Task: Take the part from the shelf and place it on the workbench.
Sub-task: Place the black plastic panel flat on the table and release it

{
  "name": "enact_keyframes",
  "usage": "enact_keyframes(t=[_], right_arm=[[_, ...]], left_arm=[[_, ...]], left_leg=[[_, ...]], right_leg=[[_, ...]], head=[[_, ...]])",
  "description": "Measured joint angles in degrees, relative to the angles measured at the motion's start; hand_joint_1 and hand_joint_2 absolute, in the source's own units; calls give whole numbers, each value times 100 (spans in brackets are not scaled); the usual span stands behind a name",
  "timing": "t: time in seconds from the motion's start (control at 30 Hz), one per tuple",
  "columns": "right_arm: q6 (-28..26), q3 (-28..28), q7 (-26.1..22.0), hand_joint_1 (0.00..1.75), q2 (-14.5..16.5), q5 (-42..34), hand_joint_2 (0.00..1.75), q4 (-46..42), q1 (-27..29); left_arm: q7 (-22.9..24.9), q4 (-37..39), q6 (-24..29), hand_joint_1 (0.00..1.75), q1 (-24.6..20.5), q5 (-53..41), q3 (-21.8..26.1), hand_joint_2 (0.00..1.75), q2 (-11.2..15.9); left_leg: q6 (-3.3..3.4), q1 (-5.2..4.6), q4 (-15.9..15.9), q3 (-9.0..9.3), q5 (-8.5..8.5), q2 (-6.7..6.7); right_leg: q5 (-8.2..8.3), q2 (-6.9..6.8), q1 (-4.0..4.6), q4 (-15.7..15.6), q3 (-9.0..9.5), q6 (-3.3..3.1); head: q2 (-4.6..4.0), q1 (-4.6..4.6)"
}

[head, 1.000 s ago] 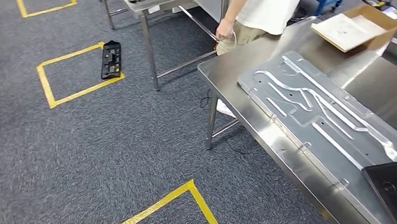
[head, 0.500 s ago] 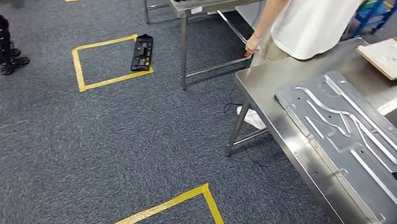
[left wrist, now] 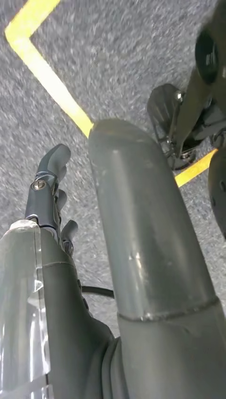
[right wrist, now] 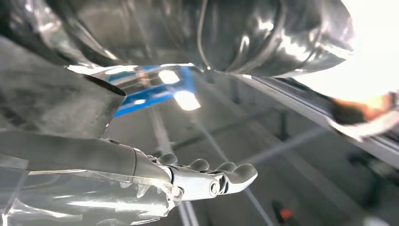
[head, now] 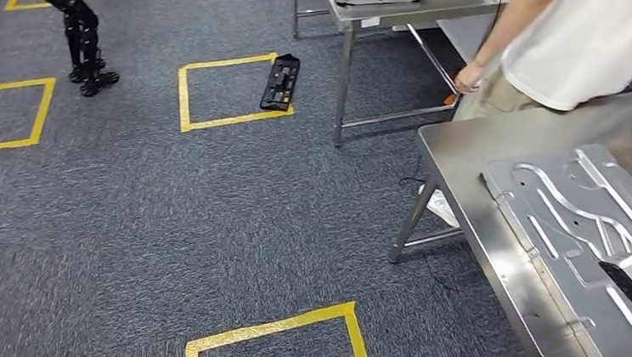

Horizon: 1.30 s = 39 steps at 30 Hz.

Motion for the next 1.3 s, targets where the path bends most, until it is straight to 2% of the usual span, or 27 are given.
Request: enact_keyframes(t=[0.03,0.07,0.13,0.2,0.27,0.33,0.4,0.43,0.47,0.5,0.53,0.57,0.63,0.7,0.77,0.8,0.87,0.9,0.97,1.0,1.03,1.07,1.1,1.17,1.2,1.27,1.3], right_arm=[[5,76,-29,0,13,-14,0,-77,-20],[11,142,-48,0,24,-19,0,-144,-36],[27,233,-61,0,41,-20,0,-258,-73],[46,283,-63,0,55,-21,0,-330,-114],[61,336,-71,0,64,-21,0,-368,-151],[79,397,-84,0,66,-16,0,-385,-186],[93,433,-91,0,66,4,0,-389,-207],[96,448,-90,0,67,18,0,-388,-209],[99,470,-87,0,67,34,0,-386,-208],[102,496,-83,0,68,46,0,-382,-206],[101,519,-77,0,68,52,0,-380,-206],[98,537,-69,0,68,56,0,-378,-206],[86,554,-52,0,69,64,0,-376,-202],[70,572,-36,0,71,73,0,-371,-195],[60,619,-28,0,73,75,0,-367,-198],[57,655,-26,0,77,76,0,-366,-200],[51,721,-26,0,92,79,0,-365,-180],[45,741,-27,0,104,81,0,-365,-163],[32,775,-27,0,133,82,0,-362,-132],[25,798,-28,0,153,82,0,-359,-119],[17,822,-30,0,175,82,0,-353,-104],[7,845,-32,0,200,82,0,-343,-91],[-7,866,-35,0,224,82,0,-331,-80],[-38,916,-49,0,266,83,0,-299,-74],[-48,948,-57,0,283,85,0,-281,-78],[-57,1020,-71,0,316,87,0,-230,-99],[-61,1058,-75,0,331,87,0,-201,-113]], left_arm=[[1,4,1,0,6,-8,-1,0,2],[1,7,2,0,9,-13,-2,0,5],[-1,9,2,0,2,-17,-4,0,10],[-3,11,2,0,0,-18,-6,0,11],[-5,15,3,0,19,-20,-7,0,11],[-11,22,3,0,26,-22,-8,0,11],[-21,28,2,0,8,-23,-10,0,13],[-24,29,2,0,-1,-21,-10,0,14],[-27,30,2,0,-5,-19,-10,0,15],[-28,31,2,0,-5,-14,-10,0,15],[-29,32,3,0,-3,-8,-10,0,15],[-30,33,5,0,-1,-2,-10,0,15],[-35,38,10,0,0,8,-9,0,11],[-43,43,15,0,0,17,-8,0,6],[-50,44,21,0,13,28,-7,0,6],[-56,44,26,0,25,38,-7,0,10],[-69,44,39,0,25,53,-6,0,16],[-74,44,45,0,19,59,-6,0,17],[-78,44,50,0,10,64,-6,0,16],[-79,44,53,0,16,68,-6,0,17],[-80,44,57,0,24,75,-5,0,20],[-81,43,62,0,32,90,-4,0,28],[-83,41,66,0,36,105,-3,0,38],[-87,25,69,0,29,148,1,0,53],[-91,13,69,0,26,173,5,0,55],[-95,-24,61,0,35,239,30,0,57],[-95,-41,55,0,46,267,45,0,54]], left_leg=[[5,3,-163,79,138,22],[23,0,-522,263,338,76],[82,-38,-1296,664,614,283],[138,-82,-1601,805,662,360],[193,-81,-1641,801,696,231],[261,-53,-1717,831,743,119],[307,-40,-1754,847,770,9],[318,-47,-1752,843,773,-50],[323,-54,-1749,842,774,-120],[325,-62,-1742,843,773,-193],[324,-65,-1732,846,772,-270],[318,-66,-1717,851,768,-347],[291,-63,-1669,834,755,-489],[233,-46,-1634,769,759,-614],[154,-27,-1639,717,783,-728],[121,-30,-1611,700,767,-680],[62,-48,-1290,548,566,-372],[37,-41,-958,393,384,-182],[-14,-3,-230,32,64,-32],[-33,15,-40,-63,27,-12],[-47,29,-82,-40,107,9],[-53,37,-345,101,275,48],[-50,39,-758,325,474,140],[1,0,-1440,696,697,337],[36,-22,-1589,768,719,382],[120,-45,-1634,759,716,285],[158,-39,-1659,766,729,228]], right_leg=[[-13,-69,6,2,15,3],[-29,-139,10,3,38,13],[-68,-267,32,5,83,54],[-91,-379,62,-1,113,104],[-104,-454,65,-24,143,158],[-238,-250,42,120,105,208],[-572,71,24,697,-159,228],[-741,148,21,1085,-356,231],[-828,177,19,1392,-524,235],[-801,187,17,1525,-615,235],[-662,198,15,1445,-606,231],[-437,234,13,1158,-495,222],[-73,475,1,421,-190,186],[10,651,7,67,-58,158],[12,574,16,25,-52,126],[26,509,10,-8,-31,98],[47,351,-2,-70,19,30],[43,264,10,-79,35,7],[25,96,28,-77,45,-18],[16,17,31,-75,51,-18],[3,-58,30,-72,61,-10],[-14,-128,26,-69,79,3],[-36,-197,23,-66,105,23],[-83,-311,44,-55,148,80],[-99,-361,61,-53,162,108],[-112,-463,72,-70,188,163],[-133,-457,61,-67,203,191]], head=[[0,0],[0,0],[-1,1],[-1,1],[0,1],[0,2],[-1,3],[-1,3],[-1,3],[-1,2],[-1,2],[-1,2],[-1,2],[-1,2],[-1,3],[-1,3],[0,0],[0,-1],[0,-2],[-1,-2],[-1,-2],[-1,-2],[-1,-2],[0,-1],[0,0],[-1,2],[-1,2]])
